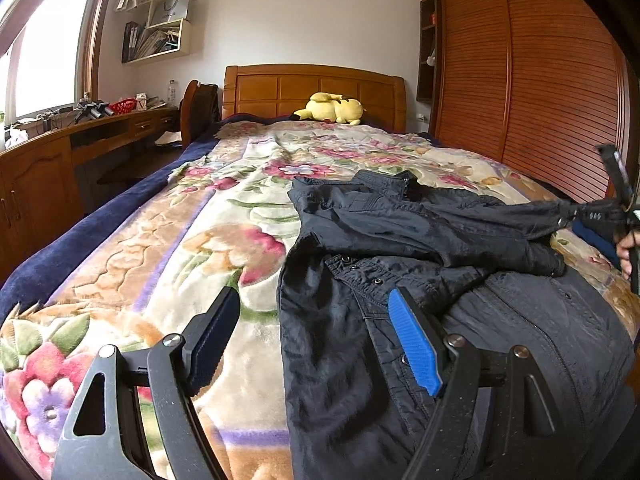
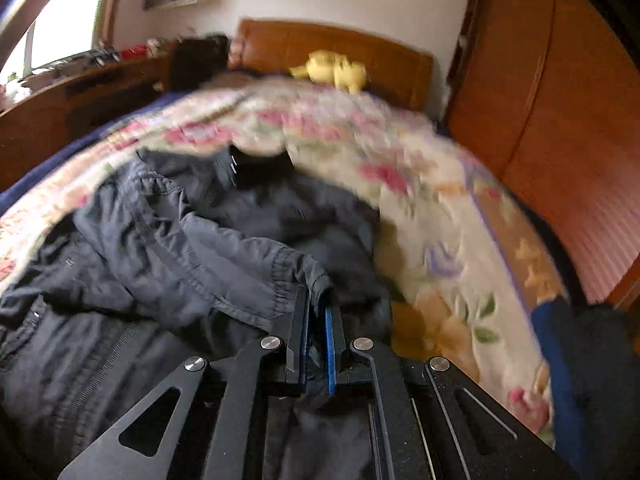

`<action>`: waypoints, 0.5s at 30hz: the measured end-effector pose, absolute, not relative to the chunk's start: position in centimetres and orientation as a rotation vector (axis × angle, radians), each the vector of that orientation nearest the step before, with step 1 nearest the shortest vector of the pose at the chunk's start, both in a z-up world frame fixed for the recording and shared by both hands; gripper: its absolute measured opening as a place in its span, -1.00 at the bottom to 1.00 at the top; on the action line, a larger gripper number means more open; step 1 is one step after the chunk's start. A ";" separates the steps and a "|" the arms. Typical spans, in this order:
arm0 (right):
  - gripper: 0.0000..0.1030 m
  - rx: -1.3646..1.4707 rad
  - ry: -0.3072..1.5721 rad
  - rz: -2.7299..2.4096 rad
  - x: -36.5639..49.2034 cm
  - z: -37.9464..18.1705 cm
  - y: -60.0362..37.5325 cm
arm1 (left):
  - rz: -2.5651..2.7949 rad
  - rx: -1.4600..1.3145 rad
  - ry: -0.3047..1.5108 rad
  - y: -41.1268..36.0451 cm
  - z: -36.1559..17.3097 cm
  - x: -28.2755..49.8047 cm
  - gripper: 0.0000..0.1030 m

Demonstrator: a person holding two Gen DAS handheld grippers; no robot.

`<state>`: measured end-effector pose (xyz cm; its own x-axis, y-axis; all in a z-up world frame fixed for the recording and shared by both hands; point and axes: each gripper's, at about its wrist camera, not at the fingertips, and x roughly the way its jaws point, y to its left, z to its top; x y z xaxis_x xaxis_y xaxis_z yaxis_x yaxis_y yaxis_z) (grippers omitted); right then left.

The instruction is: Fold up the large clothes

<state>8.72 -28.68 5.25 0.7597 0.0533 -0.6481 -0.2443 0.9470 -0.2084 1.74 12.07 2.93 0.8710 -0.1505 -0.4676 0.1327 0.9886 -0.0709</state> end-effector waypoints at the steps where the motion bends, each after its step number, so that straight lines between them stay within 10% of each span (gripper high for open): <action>1: -0.50 -0.289 0.697 0.140 9.0 4.9 -28.7 | -0.148 -0.038 0.492 12.1 2.9 1.7 0.51; 5: 0.21 -0.239 0.692 0.157 10.9 4.1 -29.5 | -0.148 -0.037 0.500 12.1 2.8 1.9 0.51; 15: 0.24 -0.224 0.707 0.212 8.5 3.2 -29.5 | -0.150 -0.022 0.523 11.5 2.1 2.5 0.51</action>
